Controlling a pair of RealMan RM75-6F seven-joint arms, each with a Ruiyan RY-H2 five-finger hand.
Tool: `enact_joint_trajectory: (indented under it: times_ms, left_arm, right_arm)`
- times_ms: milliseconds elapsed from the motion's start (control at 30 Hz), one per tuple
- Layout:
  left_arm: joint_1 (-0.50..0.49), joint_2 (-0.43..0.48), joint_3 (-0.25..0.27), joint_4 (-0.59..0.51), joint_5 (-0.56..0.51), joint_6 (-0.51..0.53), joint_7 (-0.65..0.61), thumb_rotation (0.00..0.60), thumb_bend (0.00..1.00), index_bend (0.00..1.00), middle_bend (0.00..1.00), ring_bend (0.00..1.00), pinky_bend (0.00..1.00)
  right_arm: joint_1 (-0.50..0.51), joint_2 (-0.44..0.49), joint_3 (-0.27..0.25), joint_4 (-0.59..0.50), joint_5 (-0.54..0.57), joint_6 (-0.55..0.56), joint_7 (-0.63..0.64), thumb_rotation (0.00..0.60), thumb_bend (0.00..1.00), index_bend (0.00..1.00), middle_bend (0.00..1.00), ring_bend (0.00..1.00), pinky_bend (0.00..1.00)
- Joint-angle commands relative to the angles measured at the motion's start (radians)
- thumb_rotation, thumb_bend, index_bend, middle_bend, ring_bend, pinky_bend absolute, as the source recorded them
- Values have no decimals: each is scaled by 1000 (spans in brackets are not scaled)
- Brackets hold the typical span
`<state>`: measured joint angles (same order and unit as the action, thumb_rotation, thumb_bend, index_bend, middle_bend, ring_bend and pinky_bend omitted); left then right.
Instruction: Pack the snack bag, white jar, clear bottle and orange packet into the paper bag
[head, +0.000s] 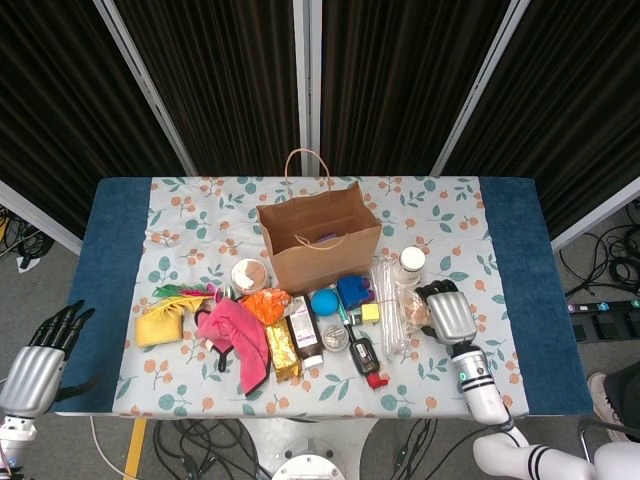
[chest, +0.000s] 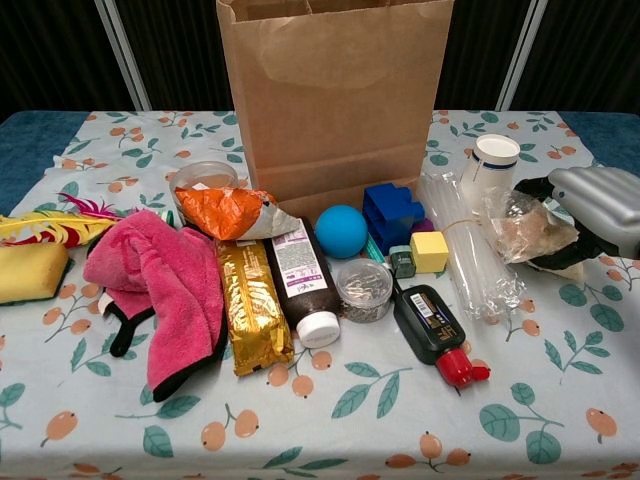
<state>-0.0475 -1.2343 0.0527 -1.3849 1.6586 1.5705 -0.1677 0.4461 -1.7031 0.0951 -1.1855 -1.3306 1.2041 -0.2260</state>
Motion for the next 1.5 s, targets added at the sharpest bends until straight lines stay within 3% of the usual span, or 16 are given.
enact_joint_trajectory:
  times_ms: [33, 300, 467, 667, 833, 1000, 1267, 1500]
  left_arm:
    - [-1, 3, 0, -8, 1, -1, 0, 600, 2, 89, 101, 72, 152]
    - [-4, 5, 1, -29, 6, -1, 0, 600, 2, 89, 100, 72, 152]
    - [-4, 8, 5, -37, 9, 0, 0, 600, 3, 89, 101, 72, 152]
    - [-6, 11, 0, -44, 5, 1, -3, 600, 2, 89, 100, 72, 152]
    - [-12, 14, -5, -43, -3, -10, -10, 600, 3, 89, 101, 72, 152]
    - [-16, 24, -14, -44, -9, -7, -13, 600, 3, 89, 101, 72, 152]
    - [-12, 23, -12, -29, -16, -6, -25, 600, 2, 89, 101, 72, 152]
    - [-11, 15, -8, 3, -13, -8, -55, 600, 3, 89, 101, 72, 152]
  right_arm:
    - [-24, 48, 9, -71, -33, 64, -2, 600, 258, 422, 445, 272, 252]
    - [-46, 247, 78, -395, -89, 194, -95, 600, 262, 428, 453, 282, 265]
    - [6, 360, 195, -611, -75, 205, -254, 600, 266, 429, 453, 282, 269]
    - [153, 377, 360, -714, 28, 139, -462, 600, 267, 429, 455, 283, 274]
    - [306, 301, 467, -671, 185, 75, -540, 600, 268, 430, 455, 283, 276]
    - [424, 181, 524, -597, 268, 72, -480, 600, 268, 430, 455, 284, 276]
    - [541, -13, 539, -420, 260, 123, -288, 600, 268, 430, 455, 284, 275]
    - [556, -95, 515, -259, 218, 164, -137, 600, 268, 429, 455, 284, 275]
